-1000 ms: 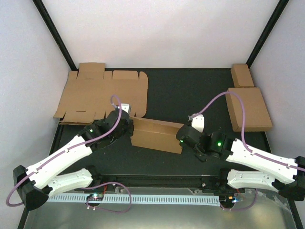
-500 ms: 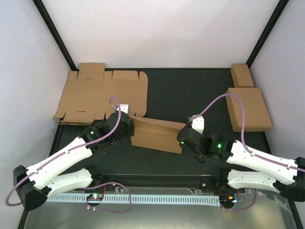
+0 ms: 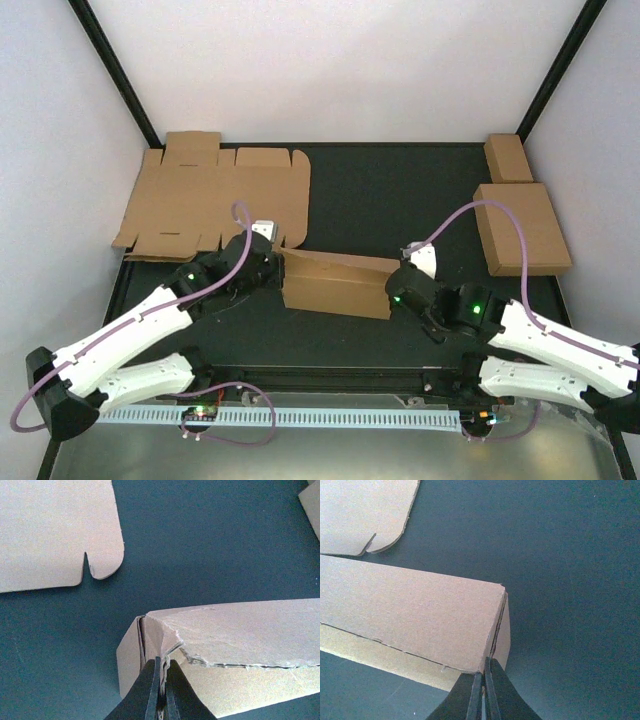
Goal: Fold the paper box
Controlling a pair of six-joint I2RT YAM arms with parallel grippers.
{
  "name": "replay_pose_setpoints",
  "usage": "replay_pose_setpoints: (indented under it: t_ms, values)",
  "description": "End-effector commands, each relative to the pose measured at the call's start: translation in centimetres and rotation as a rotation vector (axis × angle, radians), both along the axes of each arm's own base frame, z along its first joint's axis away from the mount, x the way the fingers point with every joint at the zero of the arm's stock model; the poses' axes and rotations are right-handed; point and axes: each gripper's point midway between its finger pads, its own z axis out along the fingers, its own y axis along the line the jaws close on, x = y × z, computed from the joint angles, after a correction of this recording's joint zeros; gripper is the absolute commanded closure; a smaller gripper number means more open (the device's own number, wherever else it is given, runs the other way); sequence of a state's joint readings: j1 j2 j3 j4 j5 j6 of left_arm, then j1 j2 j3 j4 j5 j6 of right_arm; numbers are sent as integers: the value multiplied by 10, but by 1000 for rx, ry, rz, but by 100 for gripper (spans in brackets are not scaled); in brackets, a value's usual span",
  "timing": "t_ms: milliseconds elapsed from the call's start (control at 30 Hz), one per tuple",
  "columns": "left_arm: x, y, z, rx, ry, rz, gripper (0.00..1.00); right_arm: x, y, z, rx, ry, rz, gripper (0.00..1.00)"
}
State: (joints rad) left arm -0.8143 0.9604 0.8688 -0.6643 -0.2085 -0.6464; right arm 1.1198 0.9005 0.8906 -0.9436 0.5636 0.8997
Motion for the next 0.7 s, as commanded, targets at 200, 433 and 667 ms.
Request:
replay_pose_setpoints:
  t_ms: [200, 433, 667]
  values:
    - [-27, 26, -44, 176, 190, 7, 98, 3, -12, -3, -89, -17, 9, 98]
    - [-25, 45, -47, 241, 179, 56, 98, 3, -12, -4, -88, -17, 11, 98]
    - [-25, 53, -51, 264, 185, 67, 98, 3, -10, -3, -81, -17, 16, 98]
